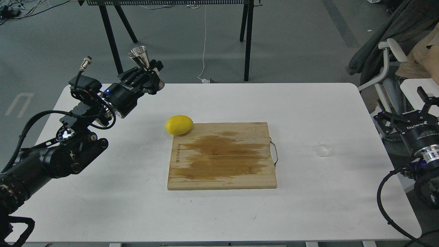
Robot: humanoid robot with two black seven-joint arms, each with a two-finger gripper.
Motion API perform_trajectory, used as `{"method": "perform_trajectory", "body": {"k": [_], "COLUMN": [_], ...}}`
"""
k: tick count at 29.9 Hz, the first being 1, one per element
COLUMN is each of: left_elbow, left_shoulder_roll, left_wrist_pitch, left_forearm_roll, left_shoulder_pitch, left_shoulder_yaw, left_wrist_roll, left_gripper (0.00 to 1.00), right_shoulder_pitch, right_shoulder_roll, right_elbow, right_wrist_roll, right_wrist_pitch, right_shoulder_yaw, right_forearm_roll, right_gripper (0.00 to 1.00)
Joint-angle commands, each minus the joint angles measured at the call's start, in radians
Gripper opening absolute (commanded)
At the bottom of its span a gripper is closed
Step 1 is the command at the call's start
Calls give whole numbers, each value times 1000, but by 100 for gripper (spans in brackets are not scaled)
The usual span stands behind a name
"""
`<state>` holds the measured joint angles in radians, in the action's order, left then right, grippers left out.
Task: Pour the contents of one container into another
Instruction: 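Lift the jigger with the left hand and carry it onto the cutting board, then lower the jigger upright onto the cutting board with the left hand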
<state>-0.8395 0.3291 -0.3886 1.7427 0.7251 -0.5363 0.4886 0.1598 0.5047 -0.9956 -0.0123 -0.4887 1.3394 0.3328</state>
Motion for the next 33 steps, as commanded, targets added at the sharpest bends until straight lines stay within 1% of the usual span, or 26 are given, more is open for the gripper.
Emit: {"method": "perform_trajectory", "body": {"k": [1, 6, 12, 15, 19, 21, 33], "left_elbow": [-21, -10, 16, 69, 175, 201, 214], "left_shoulder_roll": [-106, -214, -323, -329, -329, -329, -329], "left_wrist_pitch": [-4, -6, -7, -15, -61, -69, -100], "left_forearm_roll": [1, 3, 4, 5, 0, 0, -5], "left_shoulder_pitch": [-1, -45, -130, -142, -138, -138, -144], "left_shoulder_yaw": [62, 131, 139, 151, 200, 213, 211], "left_wrist_roll": [0, 0, 0, 0, 0, 0, 0], "left_gripper": [9, 9, 9, 9, 9, 9, 9], "right_shoulder_pitch": [0, -2, -2, -2, -2, -2, -3], "right_shoulder_roll": [1, 3, 5, 5, 5, 5, 3], "right_elbow": [2, 5, 12, 14, 12, 14, 14], "right_wrist_roll": [0, 0, 0, 0, 0, 0, 0], "right_wrist_pitch": [0, 0, 0, 0, 0, 0, 0], "right_shoulder_yaw": [0, -2, -2, -2, 0, 0, -2], "right_forearm_roll": [0, 0, 0, 0, 0, 0, 0], "right_gripper": [99, 99, 99, 99, 99, 99, 99]}}
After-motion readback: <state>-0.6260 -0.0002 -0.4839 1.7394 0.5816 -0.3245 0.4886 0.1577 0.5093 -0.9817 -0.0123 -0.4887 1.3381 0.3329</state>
